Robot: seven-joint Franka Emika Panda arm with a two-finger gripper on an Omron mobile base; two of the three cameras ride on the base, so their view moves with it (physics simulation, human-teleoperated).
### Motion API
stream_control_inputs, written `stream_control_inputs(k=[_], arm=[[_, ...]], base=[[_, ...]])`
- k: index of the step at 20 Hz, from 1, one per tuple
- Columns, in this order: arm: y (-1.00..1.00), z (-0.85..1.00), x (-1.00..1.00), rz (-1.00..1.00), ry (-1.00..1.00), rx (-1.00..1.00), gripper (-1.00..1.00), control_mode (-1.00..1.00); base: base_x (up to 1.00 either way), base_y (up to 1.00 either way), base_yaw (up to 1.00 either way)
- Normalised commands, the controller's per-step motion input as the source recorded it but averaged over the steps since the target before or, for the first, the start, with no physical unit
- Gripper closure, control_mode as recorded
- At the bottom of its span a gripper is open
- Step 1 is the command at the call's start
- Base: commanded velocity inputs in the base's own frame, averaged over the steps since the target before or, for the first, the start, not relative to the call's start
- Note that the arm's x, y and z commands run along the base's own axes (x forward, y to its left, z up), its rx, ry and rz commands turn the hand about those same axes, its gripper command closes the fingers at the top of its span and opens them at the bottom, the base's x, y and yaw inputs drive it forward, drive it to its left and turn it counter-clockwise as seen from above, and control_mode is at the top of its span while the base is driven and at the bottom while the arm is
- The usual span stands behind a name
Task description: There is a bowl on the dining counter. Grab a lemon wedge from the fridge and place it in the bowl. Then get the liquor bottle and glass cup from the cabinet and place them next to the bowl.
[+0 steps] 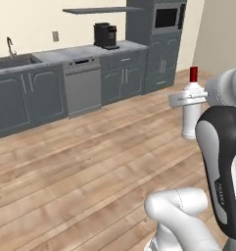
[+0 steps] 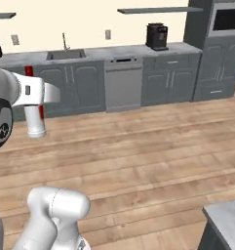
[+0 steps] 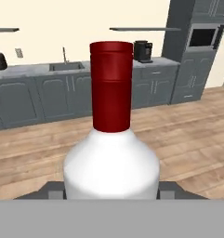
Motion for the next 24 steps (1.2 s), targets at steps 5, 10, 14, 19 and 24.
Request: stream_control_inputs(k=[5, 10, 14, 19, 24], arm=[[0.0, 0.0, 0.0, 0.0, 0.0, 0.0, 1.0, 1.0], [0.0, 0.0, 0.0, 0.0, 0.0, 0.0, 1.0, 1.0], [0.0, 0.0, 0.0, 0.0, 0.0, 0.0, 1.0, 1.0], [0.0, 0.0, 0.0, 0.0, 0.0, 0.0, 1.0, 1.0], [0.0, 0.0, 0.0, 0.0, 0.0, 0.0, 1.0, 1.0]], base=[[0.74, 0.1, -0.57], [0.63, 0.14, -0.6], [0.6, 0.2, -0.61], [0.61, 0.29, -0.61], [0.75, 0.62, -0.51]])
